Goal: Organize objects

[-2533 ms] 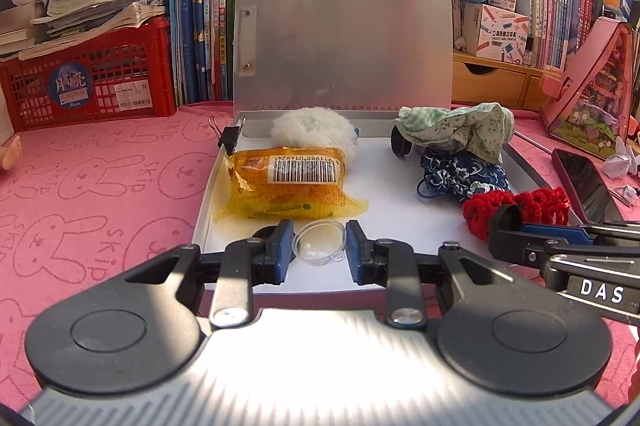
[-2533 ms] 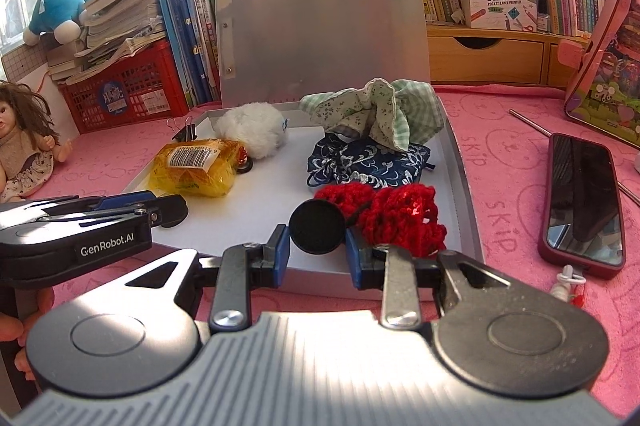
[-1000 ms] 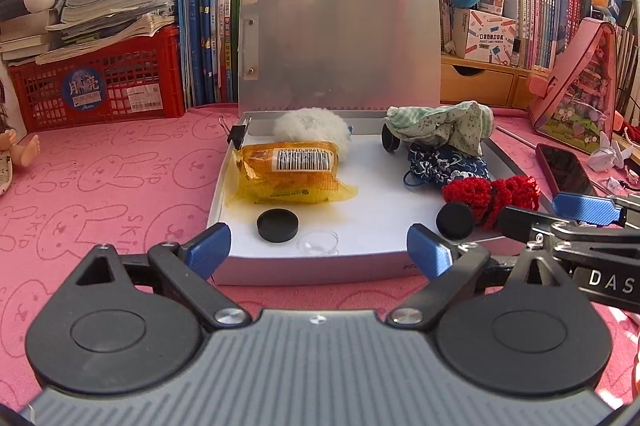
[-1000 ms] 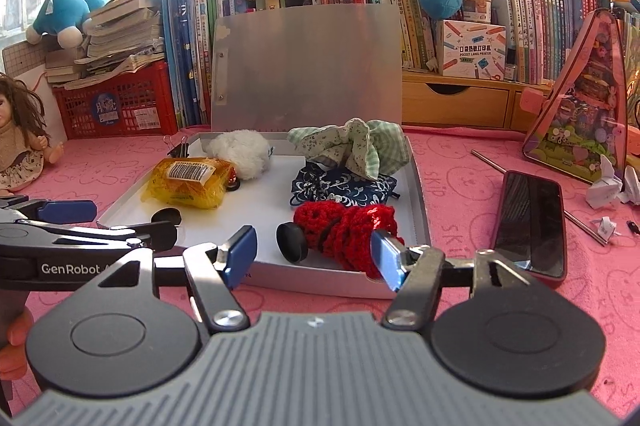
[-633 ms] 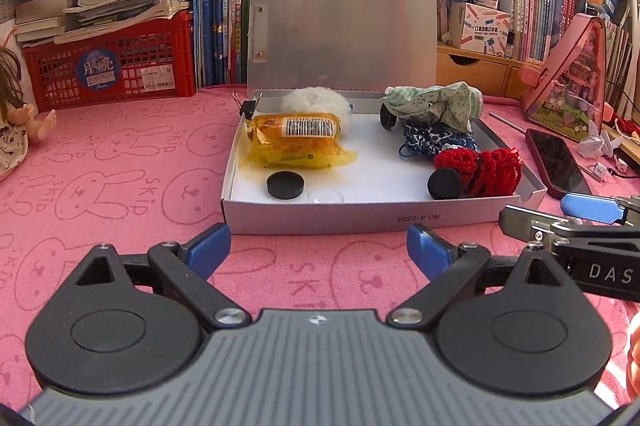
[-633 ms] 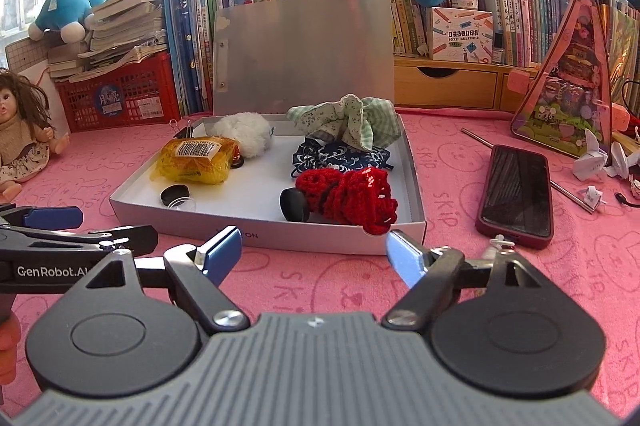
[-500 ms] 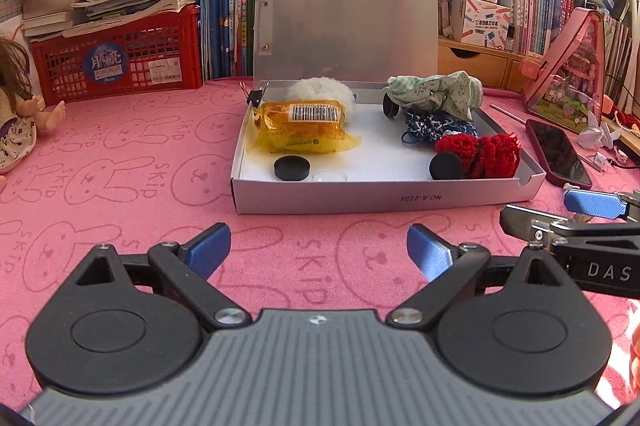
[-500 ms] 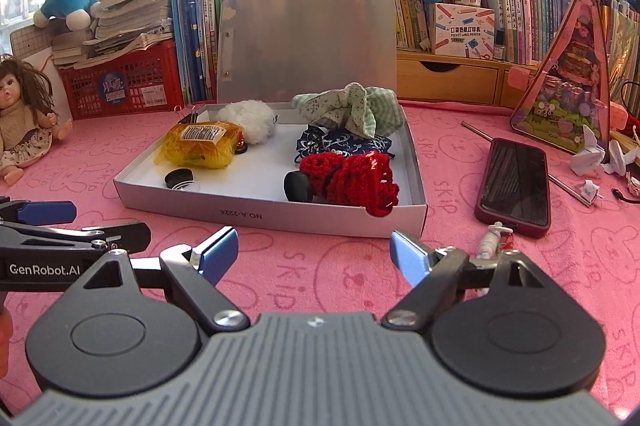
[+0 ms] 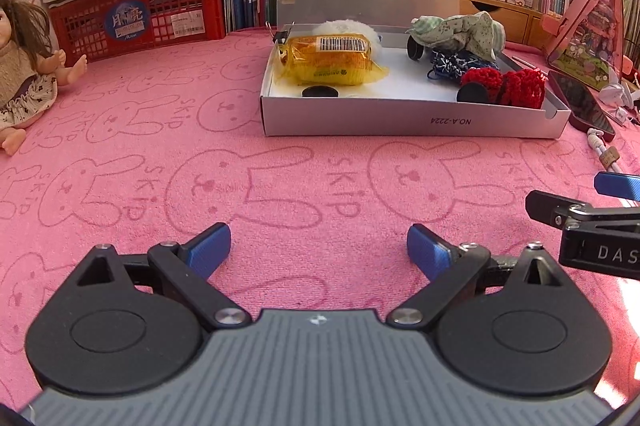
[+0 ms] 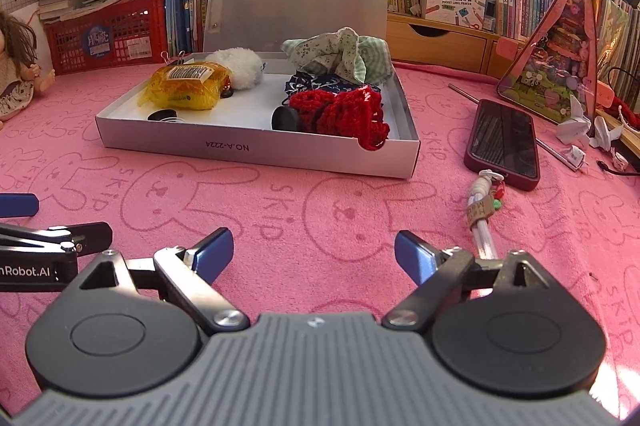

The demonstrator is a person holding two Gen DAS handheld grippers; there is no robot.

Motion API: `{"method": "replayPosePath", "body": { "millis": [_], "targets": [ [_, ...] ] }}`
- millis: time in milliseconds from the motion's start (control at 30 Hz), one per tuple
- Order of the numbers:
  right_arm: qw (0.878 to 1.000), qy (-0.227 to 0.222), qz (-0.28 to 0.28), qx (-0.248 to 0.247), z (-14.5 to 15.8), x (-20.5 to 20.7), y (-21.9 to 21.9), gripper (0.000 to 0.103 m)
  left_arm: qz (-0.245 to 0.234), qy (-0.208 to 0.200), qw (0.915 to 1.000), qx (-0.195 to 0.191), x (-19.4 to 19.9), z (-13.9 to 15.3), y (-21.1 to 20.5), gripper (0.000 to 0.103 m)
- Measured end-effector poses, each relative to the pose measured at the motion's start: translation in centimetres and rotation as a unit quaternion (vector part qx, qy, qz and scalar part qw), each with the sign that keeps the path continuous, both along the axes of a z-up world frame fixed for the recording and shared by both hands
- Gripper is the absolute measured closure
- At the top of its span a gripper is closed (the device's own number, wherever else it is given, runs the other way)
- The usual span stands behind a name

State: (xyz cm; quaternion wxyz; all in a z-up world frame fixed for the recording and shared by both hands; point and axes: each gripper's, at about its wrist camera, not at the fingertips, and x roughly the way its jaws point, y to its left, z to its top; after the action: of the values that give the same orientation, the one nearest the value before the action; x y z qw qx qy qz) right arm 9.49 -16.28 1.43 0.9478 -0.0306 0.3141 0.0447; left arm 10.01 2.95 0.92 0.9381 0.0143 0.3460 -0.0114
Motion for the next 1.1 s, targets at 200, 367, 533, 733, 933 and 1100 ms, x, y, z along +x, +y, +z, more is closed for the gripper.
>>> {"method": "replayPosePath", "body": {
  "millis": [200, 367, 533, 733, 933, 1100],
  "targets": [
    [1.0, 0.006, -0.01, 0.006, -0.73, 0.0, -0.31, 0.008, 0.0, 0.0, 1.0, -0.007, 0.14, -0.14, -0.06, 0.0],
    [1.0, 0.006, -0.012, 0.014, -0.89, -0.05, -0.48, 0.006, 0.001, -0.005, 1.0, -0.005, 0.11, -0.3, -0.22, 0.0],
    [1.0, 0.003, 0.002, 0.016, -0.96, -0.29, -0.36, 0.006, 0.008, -0.014, 0.9999, -0.004, -0.11, -0.5, -0.33, 0.0],
    [1.0, 0.005, 0.026, 0.015, -0.98, -0.34, -0.08, 0.003, 0.013, -0.018, 0.9997, -0.005, -0.15, -0.55, -0.39, 0.0],
    [0.999, 0.009, 0.03, 0.019, -1.04, -0.19, -0.15, 0.001, 0.018, -0.022, 0.9996, -0.006, -0.34, -0.6, -0.39, 0.0],
    [0.999, 0.01, 0.028, 0.02, -1.06, -0.16, -0.18, 0.0, 0.021, -0.024, 0.9995, -0.006, -0.46, -0.65, -0.41, 0.0]
  ]
}}
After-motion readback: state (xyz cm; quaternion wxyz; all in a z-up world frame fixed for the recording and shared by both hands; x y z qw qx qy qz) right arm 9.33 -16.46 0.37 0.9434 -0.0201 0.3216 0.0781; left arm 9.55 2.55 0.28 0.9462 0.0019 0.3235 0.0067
